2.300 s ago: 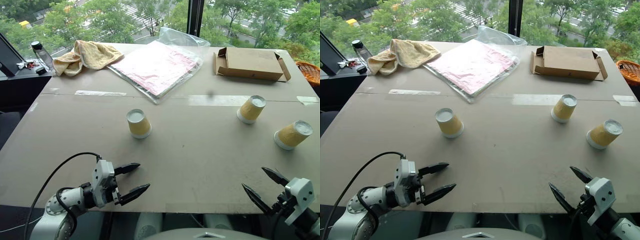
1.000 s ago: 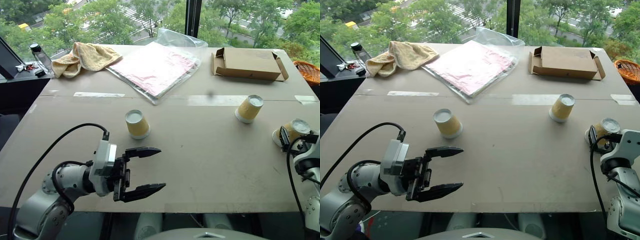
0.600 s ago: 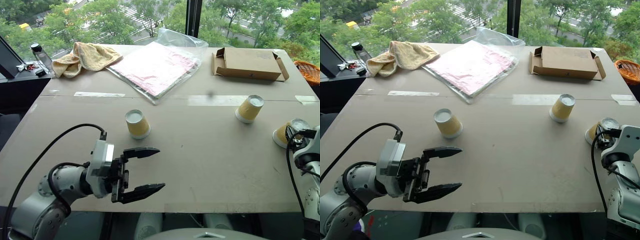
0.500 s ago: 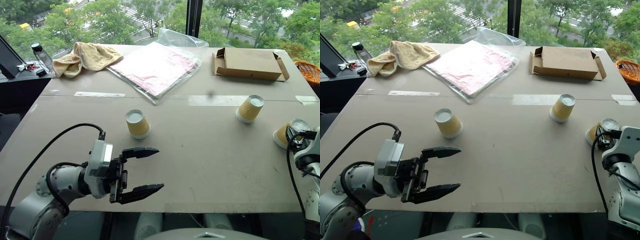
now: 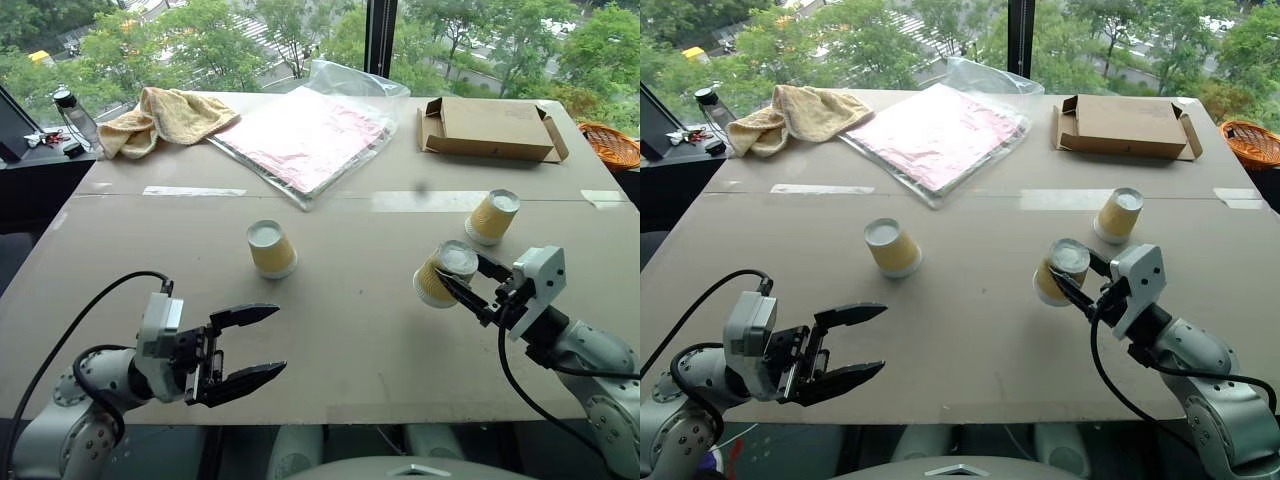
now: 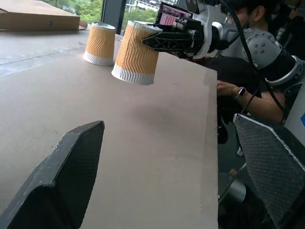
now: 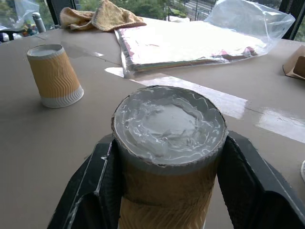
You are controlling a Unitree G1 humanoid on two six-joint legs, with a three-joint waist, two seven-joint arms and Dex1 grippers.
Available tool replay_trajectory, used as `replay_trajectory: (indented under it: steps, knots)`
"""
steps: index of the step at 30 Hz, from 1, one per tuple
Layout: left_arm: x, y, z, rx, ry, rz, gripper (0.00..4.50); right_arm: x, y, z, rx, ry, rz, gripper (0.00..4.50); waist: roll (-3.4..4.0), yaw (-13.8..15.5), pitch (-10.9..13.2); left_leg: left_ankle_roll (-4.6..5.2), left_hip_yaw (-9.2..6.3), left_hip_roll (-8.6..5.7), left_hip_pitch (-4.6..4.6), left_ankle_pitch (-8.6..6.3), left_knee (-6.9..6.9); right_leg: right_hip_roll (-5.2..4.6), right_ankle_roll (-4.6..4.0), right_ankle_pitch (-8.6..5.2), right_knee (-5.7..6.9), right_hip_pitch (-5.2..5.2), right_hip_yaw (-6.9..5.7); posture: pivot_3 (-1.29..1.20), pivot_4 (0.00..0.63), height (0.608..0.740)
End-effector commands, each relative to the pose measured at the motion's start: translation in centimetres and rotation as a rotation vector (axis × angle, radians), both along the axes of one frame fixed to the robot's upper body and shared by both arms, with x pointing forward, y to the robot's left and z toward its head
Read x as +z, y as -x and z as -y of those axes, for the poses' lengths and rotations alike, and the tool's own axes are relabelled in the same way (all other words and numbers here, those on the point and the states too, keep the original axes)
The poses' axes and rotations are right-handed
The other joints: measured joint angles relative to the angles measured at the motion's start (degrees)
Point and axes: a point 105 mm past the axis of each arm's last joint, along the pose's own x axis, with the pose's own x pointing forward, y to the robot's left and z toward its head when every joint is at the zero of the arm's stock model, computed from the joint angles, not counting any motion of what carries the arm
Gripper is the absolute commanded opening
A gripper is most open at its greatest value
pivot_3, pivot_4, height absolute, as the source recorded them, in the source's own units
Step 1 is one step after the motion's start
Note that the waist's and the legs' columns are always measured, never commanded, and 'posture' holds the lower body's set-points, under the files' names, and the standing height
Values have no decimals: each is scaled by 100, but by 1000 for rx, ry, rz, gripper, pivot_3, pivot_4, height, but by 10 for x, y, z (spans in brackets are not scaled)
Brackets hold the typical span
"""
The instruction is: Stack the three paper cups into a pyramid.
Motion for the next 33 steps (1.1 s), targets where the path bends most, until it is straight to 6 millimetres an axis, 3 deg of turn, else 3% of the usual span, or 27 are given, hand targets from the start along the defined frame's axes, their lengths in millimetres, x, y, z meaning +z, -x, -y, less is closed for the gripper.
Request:
replay_trajectory:
  steps: [1,9,19,24,27,30,33]
  knots:
    - [4,4,-6,14,-20,44,4500,4,-8,-11,15,18,36,2093,1,29,0,0,-1,-1,-14,0,-1,0,-13,8,0,-11,-1,0,150,740]
    - [5,13,-5,61,-10,46,4500,0,-26,-25,47,51,63,2093,2,58,1,0,-5,-1,-37,0,-1,2,-11,8,3,-35,-5,0,150,740]
    - [14,7,0,100,-2,63,4500,-17,-42,-48,111,117,51,2093,3,53,2,0,-5,-1,-33,0,1,4,-12,9,10,-34,-5,0,150,740]
    - [23,-1,-1,158,1,71,4500,-18,-43,-45,114,120,54,4296,3,60,1,1,-6,-1,-33,1,1,3,-12,9,11,-33,-6,0,150,740]
    - [22,-20,-11,276,-40,94,4500,-2,-36,-38,119,71,106,4412,4,77,2,1,-7,-1,-30,1,1,4,-12,9,18,-33,-6,0,150,740]
    - [14,-37,-32,451,-105,52,4500,15,-16,-32,192,19,157,4412,4,73,2,1,-9,-2,-31,1,1,5,-10,9,19,-33,-9,0,150,740]
    - [11,-45,-48,508,-114,33,4500,25,5,-22,271,-25,166,4412,3,51,3,1,-9,-2,-32,0,1,5,8,19,17,-33,-8,0,150,740]
